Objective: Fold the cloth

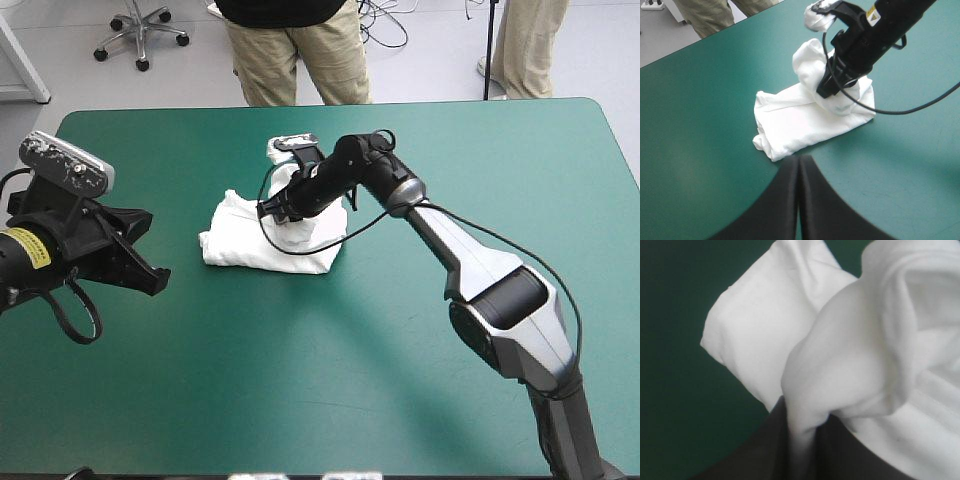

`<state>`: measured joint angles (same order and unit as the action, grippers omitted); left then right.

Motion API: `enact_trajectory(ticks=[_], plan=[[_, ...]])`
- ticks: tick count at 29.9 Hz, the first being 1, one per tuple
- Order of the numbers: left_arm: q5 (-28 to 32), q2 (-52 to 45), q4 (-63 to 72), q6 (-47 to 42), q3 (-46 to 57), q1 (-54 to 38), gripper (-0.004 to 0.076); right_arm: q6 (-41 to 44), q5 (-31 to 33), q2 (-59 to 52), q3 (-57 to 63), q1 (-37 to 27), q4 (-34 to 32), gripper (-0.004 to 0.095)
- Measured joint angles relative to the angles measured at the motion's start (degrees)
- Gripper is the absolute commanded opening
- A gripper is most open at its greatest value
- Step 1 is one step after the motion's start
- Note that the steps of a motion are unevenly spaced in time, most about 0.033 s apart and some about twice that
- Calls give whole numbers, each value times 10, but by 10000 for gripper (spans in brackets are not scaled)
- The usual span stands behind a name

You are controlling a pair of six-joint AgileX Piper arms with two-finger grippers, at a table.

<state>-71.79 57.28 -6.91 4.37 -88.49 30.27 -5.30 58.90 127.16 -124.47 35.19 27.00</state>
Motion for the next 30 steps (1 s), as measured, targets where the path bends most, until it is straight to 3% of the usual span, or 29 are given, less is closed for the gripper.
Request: enact_trajectory(ticks=[3, 5, 13, 20, 23, 30], plan=[[0, 0, 0, -10, 0, 0, -9, 2, 23, 29, -45, 18, -1, 514], [0, 0, 0, -17, 0, 0, -9, 2, 28, 35, -64, 26, -1, 608], [0, 0, 0, -25, 0, 0, -9, 23, 63, 35, -97, 29, -58, 537], [0, 0, 0, -25, 0, 0, -9, -35, 47, 35, -97, 29, -132, 513], [0, 0, 0, -25, 0, 0, -9, -46, 72, 35, -97, 26, -154, 513], [0, 0, 0, -27, 0, 0, -9, -57, 91, -38, 19, -24, -158, 513]])
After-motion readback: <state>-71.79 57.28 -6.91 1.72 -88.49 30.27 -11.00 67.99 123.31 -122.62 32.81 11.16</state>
